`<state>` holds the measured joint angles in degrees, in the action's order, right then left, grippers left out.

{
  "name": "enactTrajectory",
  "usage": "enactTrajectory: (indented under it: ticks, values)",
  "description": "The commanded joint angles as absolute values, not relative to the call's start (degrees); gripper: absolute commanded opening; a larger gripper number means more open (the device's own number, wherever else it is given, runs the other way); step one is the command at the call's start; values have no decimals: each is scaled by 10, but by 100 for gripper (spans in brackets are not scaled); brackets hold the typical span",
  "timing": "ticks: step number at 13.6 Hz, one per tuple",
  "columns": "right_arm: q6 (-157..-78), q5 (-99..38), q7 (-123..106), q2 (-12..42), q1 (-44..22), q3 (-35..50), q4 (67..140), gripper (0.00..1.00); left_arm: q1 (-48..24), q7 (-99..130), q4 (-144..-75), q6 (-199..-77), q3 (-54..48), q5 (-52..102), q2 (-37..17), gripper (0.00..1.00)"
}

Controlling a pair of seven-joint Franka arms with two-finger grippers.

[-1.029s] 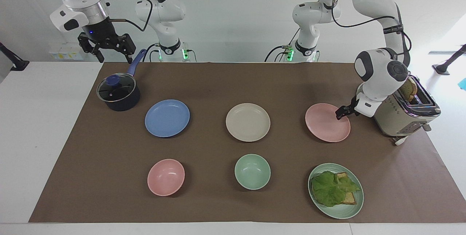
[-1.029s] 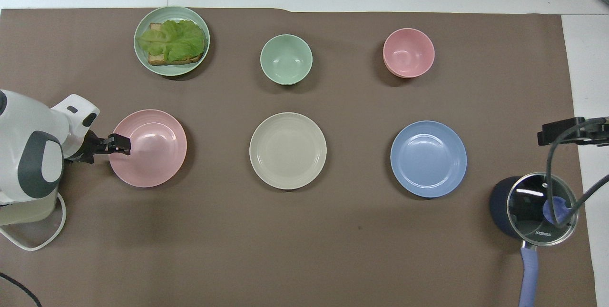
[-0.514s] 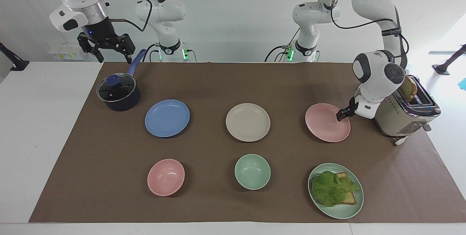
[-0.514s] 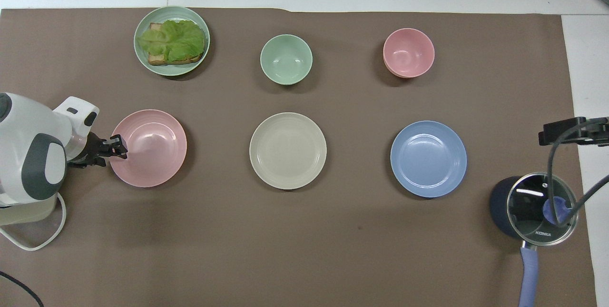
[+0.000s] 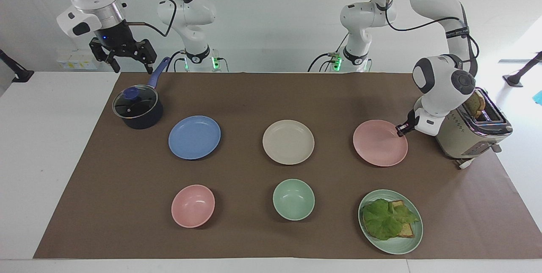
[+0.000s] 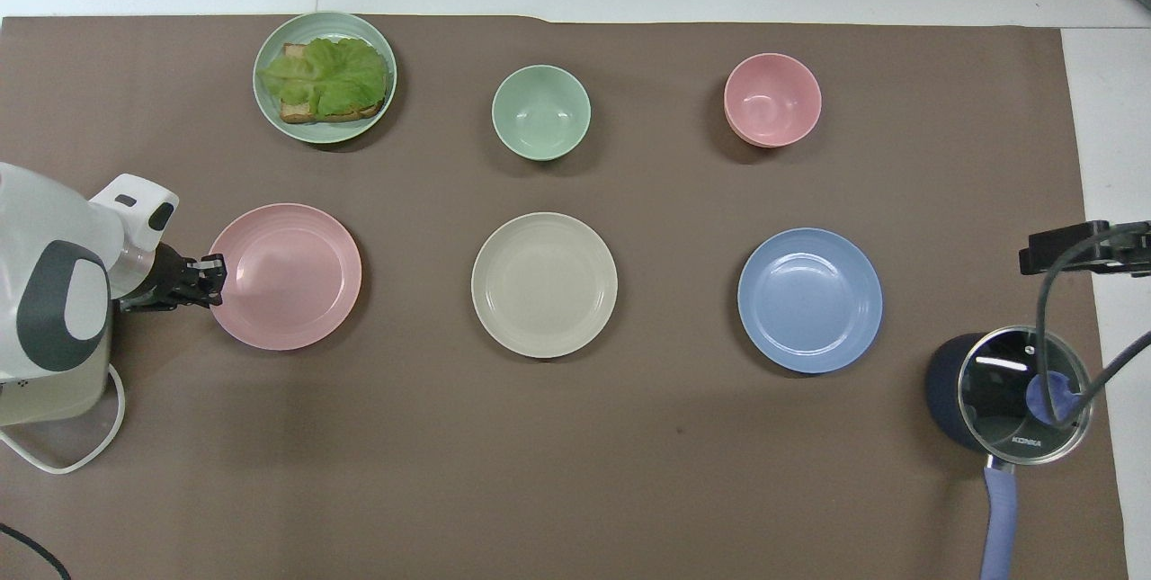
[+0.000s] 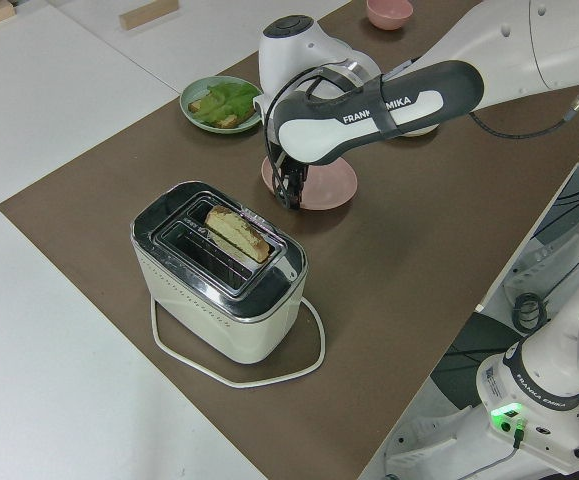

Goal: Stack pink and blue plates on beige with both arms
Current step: 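Slide the pink plate onto the beige plate with the left gripper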

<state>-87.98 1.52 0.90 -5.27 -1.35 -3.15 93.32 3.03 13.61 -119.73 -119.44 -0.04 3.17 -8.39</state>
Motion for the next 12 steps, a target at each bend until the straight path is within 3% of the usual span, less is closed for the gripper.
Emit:
enactTrajectory:
  ticks: [1, 5, 12]
  values:
    - [-873, 13, -8, -55, -7, -30, 935, 100, 27, 141, -1140, -1120, -2, 60, -84, 0]
    - [-873, 13, -8, -55, -7, -30, 935, 100, 21, 146, -1101, -1060, -8, 136, -62, 0]
    - [-873, 13, -8, -55, -7, -30, 935, 100, -102, 213, -1116, -1114, -11, 223, -53, 0]
